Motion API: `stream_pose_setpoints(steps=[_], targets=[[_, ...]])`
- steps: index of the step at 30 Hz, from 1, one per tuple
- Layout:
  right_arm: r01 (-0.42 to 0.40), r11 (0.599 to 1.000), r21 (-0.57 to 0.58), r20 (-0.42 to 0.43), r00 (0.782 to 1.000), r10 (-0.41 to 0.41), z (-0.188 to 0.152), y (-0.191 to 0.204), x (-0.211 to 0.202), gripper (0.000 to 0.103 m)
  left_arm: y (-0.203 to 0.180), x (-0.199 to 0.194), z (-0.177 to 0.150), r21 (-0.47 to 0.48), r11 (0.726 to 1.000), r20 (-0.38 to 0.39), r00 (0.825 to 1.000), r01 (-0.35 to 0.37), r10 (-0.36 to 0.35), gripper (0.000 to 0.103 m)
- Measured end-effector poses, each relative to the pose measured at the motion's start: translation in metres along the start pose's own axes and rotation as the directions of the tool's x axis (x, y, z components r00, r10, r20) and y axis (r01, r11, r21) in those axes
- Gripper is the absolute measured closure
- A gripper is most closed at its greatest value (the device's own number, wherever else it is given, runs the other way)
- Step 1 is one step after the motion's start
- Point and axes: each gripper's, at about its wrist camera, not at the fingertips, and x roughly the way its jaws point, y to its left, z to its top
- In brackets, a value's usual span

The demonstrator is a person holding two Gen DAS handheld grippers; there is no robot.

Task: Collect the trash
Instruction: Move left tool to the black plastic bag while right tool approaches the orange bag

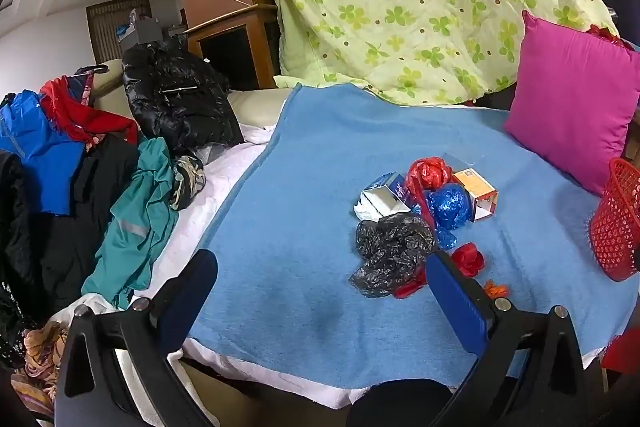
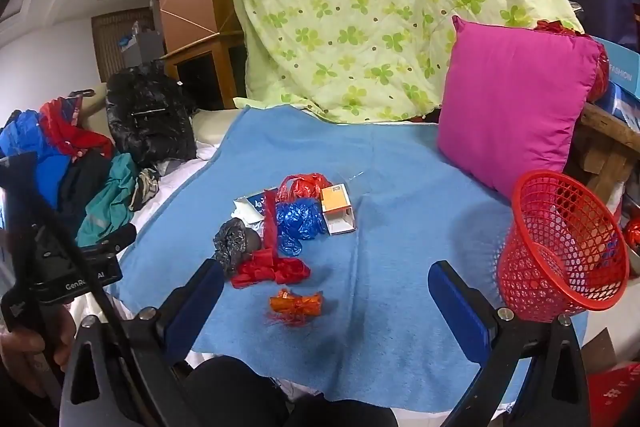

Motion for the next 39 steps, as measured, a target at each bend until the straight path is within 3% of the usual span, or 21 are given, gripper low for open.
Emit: stream_pose_setpoints(steps=[17,33,39], targets=[[-0.009,1.0,-0.002,-0.001,1.0,0.009,-0.003,0.006,0.019,0.0,-0.001,0.011,-0.003,0.002,1.0,-0.025,1.0,0.006,-0.006,0.0],[-0.008,1.0,-0.022,-0.009,1.0,0.008,-0.001,0.014,0.011,0.0,-0.001,0.016,-0.006,-0.002,1.0,-0.039,0.999,0.009,-0.009,0.0],[-0.009,0.999,-0.034,-0.048,0.999,0.008,-0.003,0.015,0.018,0.0,0.003,0.024,-0.008,-0.007,1.0,-0.053,0.999,0.011,-0.012,0.0]])
